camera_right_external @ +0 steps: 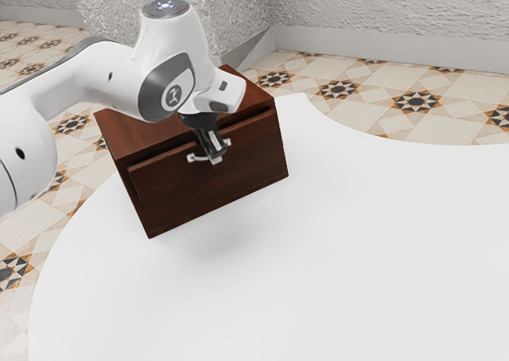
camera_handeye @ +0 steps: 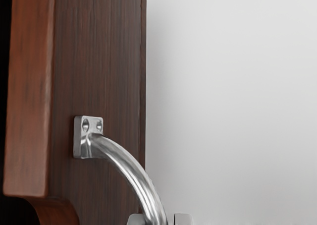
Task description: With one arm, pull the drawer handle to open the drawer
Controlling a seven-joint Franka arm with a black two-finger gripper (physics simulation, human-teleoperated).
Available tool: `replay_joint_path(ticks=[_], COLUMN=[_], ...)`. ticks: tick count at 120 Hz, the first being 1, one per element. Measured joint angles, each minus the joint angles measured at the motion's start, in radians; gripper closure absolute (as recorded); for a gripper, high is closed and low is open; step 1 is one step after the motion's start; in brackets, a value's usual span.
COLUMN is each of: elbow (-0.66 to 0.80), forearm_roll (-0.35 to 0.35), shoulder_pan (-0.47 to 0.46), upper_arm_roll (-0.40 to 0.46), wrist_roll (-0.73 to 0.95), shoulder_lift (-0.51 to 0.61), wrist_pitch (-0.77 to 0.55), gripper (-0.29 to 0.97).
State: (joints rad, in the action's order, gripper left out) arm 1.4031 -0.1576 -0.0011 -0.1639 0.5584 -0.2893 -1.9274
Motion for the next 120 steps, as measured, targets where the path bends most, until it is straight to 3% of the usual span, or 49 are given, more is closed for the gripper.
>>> replay_joint_path(ticks=[120], elbow=[0.223], forearm_roll=[-0.007], shoulder_pan=[-0.048], upper_arm_roll=[0.113], wrist_roll=[-0.063], shoulder_lift=[0.180], wrist_pitch=[0.011], gripper=[0.79])
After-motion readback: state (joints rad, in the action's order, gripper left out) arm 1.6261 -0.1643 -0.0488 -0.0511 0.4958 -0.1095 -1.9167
